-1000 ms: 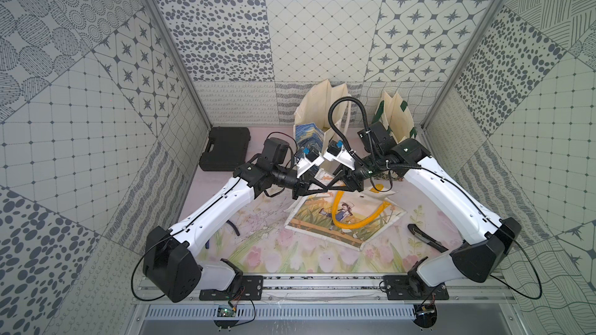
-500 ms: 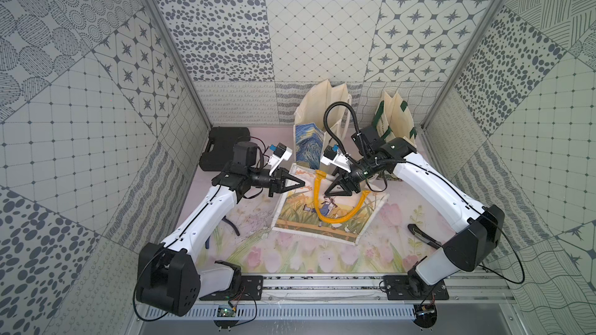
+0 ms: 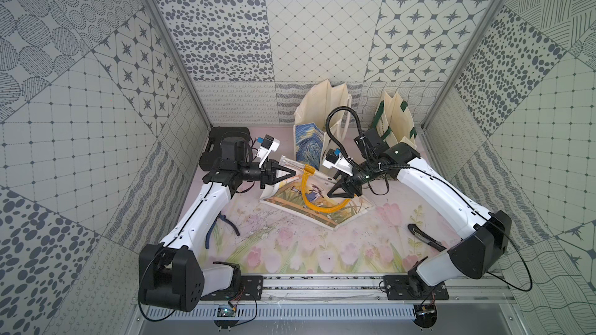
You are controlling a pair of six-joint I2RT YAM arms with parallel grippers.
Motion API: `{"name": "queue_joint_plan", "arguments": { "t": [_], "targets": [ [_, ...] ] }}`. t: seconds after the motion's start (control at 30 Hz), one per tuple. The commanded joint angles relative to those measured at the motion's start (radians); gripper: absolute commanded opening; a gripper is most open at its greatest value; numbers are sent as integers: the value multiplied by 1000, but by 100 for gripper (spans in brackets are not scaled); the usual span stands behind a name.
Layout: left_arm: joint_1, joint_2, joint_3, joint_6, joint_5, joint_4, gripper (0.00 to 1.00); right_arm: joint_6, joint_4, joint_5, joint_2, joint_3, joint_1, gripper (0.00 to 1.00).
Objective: Put away the canvas bag
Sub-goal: Press the canvas bag.
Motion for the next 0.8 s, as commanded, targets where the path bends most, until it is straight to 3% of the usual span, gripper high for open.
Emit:
{"name": "queue_joint_plan", "arguments": {
  "t": [0.0, 0.13, 0.77],
  "targets": [
    [26, -15, 24, -18, 117, 155, 0, 26, -54, 113, -28, -42, -6, 48],
    [34, -16, 24, -12, 105, 144, 0, 34, -55, 170, -37, -58, -7, 49],
    [45, 9, 75, 160, 44, -73, 0, 87, -64, 185, -100, -154, -8, 48]
  ]
}}
